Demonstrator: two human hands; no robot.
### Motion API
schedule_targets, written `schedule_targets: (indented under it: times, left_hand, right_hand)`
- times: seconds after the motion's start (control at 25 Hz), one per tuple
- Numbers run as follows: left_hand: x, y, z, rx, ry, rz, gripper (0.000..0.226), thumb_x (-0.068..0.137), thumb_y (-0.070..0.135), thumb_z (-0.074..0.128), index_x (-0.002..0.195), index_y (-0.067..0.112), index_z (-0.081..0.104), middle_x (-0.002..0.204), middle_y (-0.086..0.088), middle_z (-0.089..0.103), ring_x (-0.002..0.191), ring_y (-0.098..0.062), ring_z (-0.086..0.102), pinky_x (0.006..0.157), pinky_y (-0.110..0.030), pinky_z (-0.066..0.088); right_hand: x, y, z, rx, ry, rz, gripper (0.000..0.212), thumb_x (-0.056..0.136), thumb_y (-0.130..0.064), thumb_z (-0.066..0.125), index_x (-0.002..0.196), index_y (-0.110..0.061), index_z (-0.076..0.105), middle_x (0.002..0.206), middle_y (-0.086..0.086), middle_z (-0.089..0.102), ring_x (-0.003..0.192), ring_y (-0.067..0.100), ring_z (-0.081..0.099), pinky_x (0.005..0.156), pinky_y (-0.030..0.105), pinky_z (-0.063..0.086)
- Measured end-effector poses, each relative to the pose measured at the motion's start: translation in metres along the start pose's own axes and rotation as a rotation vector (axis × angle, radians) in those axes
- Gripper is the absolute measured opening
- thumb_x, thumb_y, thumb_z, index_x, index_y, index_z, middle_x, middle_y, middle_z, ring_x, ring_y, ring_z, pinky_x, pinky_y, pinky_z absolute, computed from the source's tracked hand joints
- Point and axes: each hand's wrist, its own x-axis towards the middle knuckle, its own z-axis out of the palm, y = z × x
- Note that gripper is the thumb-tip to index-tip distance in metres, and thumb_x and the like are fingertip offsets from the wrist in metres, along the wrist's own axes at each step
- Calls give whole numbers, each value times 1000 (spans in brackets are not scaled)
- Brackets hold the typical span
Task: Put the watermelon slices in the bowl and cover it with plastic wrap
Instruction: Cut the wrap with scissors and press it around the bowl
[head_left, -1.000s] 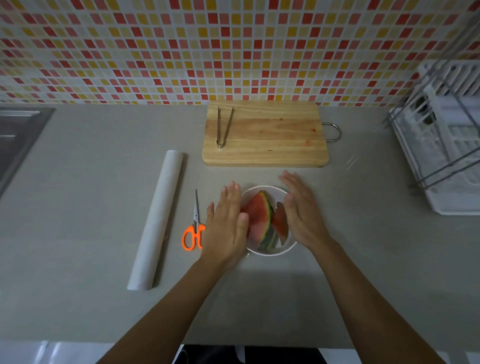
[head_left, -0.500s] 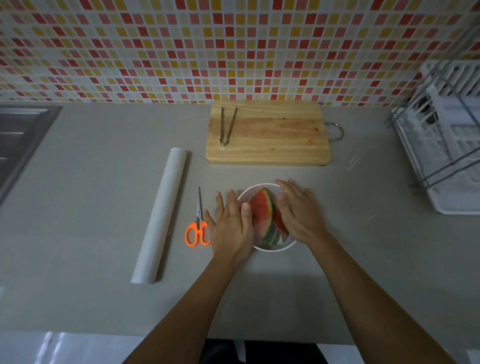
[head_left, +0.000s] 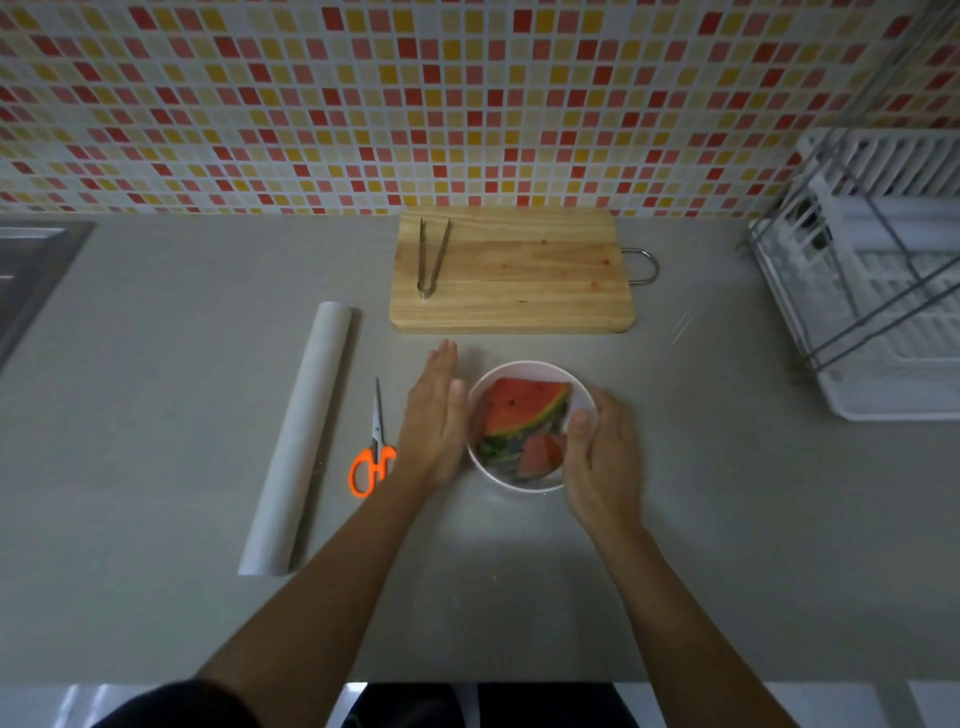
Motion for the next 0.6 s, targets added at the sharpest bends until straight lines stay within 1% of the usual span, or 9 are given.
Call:
schedule_targets:
  times: [0.08,0.12,0.16,0.24,0.28,0.36,0.44,0.52,0.6]
  left_hand:
    - [19,-1,-11,-172,-94,22,55,98,41,21,148,19,30,150,13,29,138,5,23,110,-4,15]
    - [26,-1,-15,-229,-156,8,52,99,43,22,146,24,33,147,17,31,135,9,26,104,2,17]
    - [32,1,-15,-264,-216,-12,50,100,43,22,145,26,36,145,18,34,133,10,28,101,5,17]
    - [42,6,-9,-313,-308,-35,45,102,39,25,142,27,41,144,17,38,134,7,30,100,6,19]
    - [44,7,-4,-333,-343,-32,43,102,37,27,140,26,44,144,15,40,135,5,31,101,4,21]
    - [44,4,6,-399,-390,-23,39,102,33,30,136,27,48,143,9,44,135,-2,36,105,-2,26]
    - [43,2,13,-503,-425,-74,35,102,31,32,129,28,54,139,1,52,132,-12,45,104,-12,36]
    - [45,2,14,-608,-439,-157,38,99,36,34,122,26,61,128,-5,61,120,-18,56,97,-21,46]
    - [49,3,17,-683,-452,-231,47,98,39,31,125,13,61,127,-17,62,117,-28,58,100,-35,48]
  right_hand:
    - [5,-2,4,103,-30,-23,68,88,-56,14,139,-16,34,146,6,38,134,15,32,109,27,23]
    - [10,-4,6,142,-69,-33,63,90,-54,15,141,-20,32,149,2,35,136,9,27,111,28,21]
    - [15,-4,8,164,-91,-36,59,91,-52,16,140,-23,32,149,-2,35,135,7,27,112,30,22]
    - [20,1,11,236,-63,-7,57,91,-54,20,136,-27,40,142,-8,43,132,7,34,110,33,29]
    - [20,3,12,306,-44,14,58,89,-57,22,134,-27,44,138,-10,46,130,7,38,109,32,32]
    - [19,7,13,430,-47,30,65,86,-64,23,131,-26,48,136,-12,46,129,1,39,108,24,32]
    - [20,6,14,469,-72,31,74,82,-73,20,129,-25,50,134,-14,46,126,-5,39,106,14,30]
    - [22,5,14,466,-76,44,78,80,-76,17,126,-24,53,131,-9,52,122,0,45,102,15,33]
    - [23,7,14,443,-72,56,75,82,-72,17,126,-24,54,128,-3,57,119,7,50,101,23,38]
